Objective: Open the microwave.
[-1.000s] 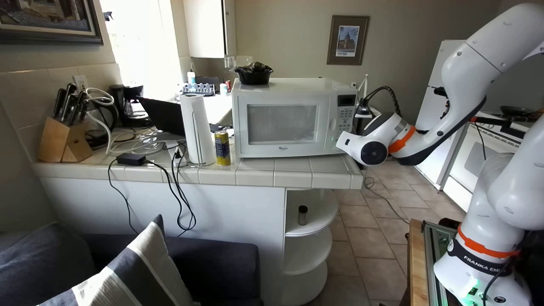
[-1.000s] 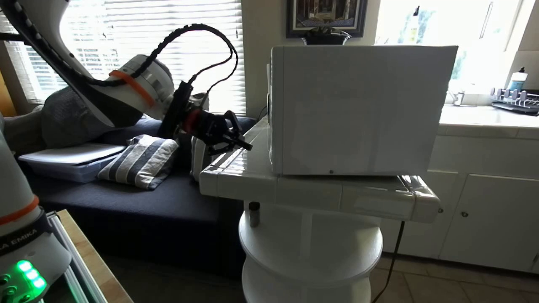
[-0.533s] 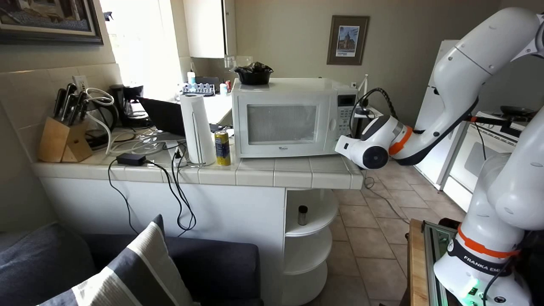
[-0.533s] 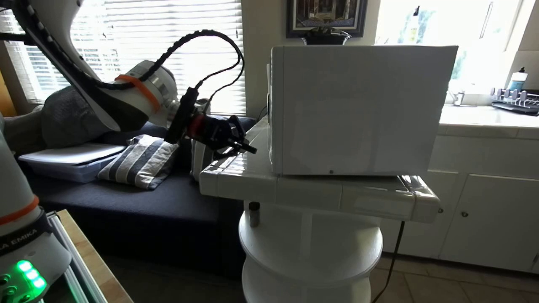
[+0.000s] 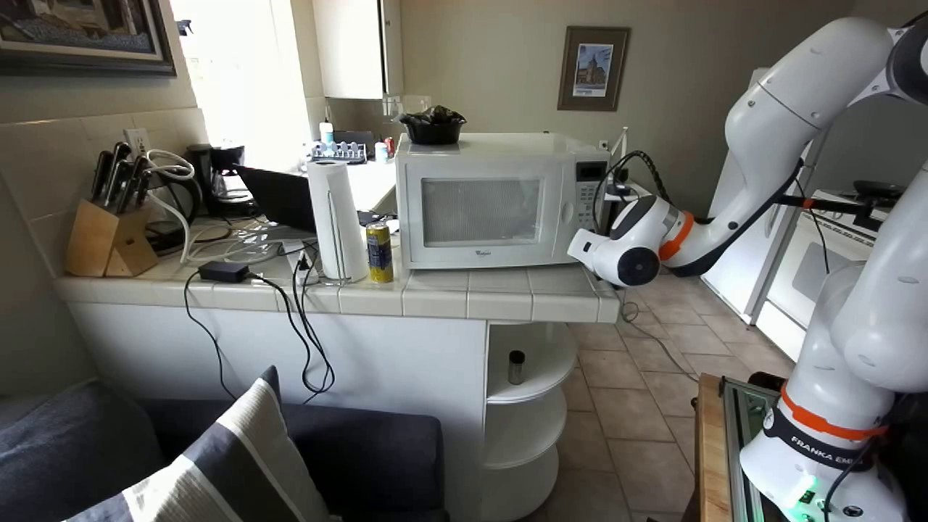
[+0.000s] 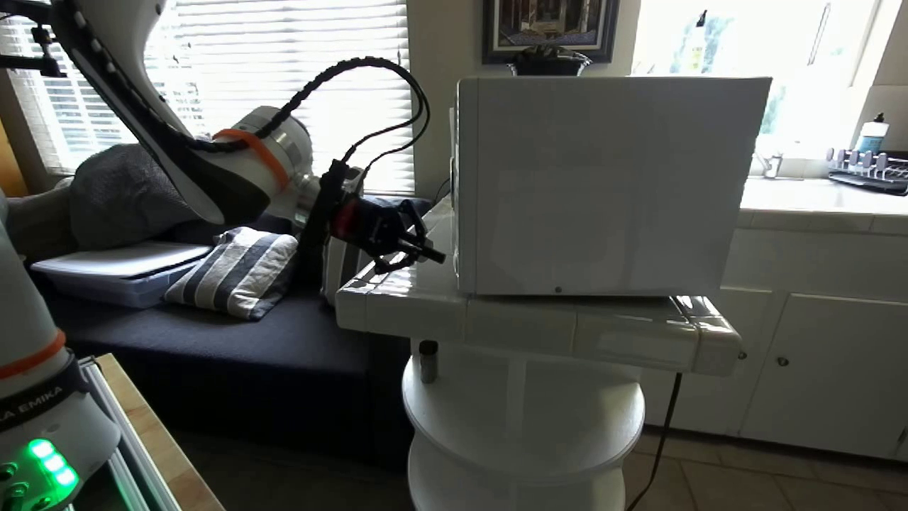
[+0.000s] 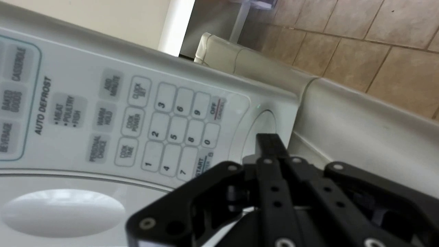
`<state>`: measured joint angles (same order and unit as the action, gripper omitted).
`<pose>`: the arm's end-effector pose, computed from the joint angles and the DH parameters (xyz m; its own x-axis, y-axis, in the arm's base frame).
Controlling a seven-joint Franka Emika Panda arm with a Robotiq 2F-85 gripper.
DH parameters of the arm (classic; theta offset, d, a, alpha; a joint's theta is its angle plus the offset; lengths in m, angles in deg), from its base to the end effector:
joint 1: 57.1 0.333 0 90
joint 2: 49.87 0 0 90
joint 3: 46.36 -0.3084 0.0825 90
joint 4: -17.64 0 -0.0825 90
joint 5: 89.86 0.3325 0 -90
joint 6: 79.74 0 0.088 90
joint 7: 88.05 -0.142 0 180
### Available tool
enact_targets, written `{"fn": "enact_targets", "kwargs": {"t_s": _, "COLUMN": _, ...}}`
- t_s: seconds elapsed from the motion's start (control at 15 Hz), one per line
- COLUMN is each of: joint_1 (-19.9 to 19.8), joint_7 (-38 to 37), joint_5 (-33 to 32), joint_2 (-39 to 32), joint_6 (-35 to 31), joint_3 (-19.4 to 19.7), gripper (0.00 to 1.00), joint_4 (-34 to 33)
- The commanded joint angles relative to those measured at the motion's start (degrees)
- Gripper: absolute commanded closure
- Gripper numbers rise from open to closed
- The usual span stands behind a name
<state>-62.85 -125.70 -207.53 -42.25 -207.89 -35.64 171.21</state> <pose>0.3747 -0.1623 0.3030 0.7877 0.5242 -0.3238 0.4439 -0.1184 0.8882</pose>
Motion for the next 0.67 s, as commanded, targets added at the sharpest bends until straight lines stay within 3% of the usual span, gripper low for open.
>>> {"fn": "enact_targets", "kwargs": {"t_s": 0.0, "joint_1": -0.99, "joint_7": -5.1, "joint_5": -4.03, "joint_2": -3.02, "joint_6": -3.35, "joint_3": 1.12, "gripper": 1.0, "joint_4": -2.31}}
{"fn": "enact_targets", "kwargs": {"t_s": 0.6, "joint_1": -2.49, "joint_7": -11.51, "joint_5": -10.77, "joint_2": -4.03, "joint_6": -3.23, "joint_3": 1.78, "gripper": 1.0, "joint_4": -3.32}}
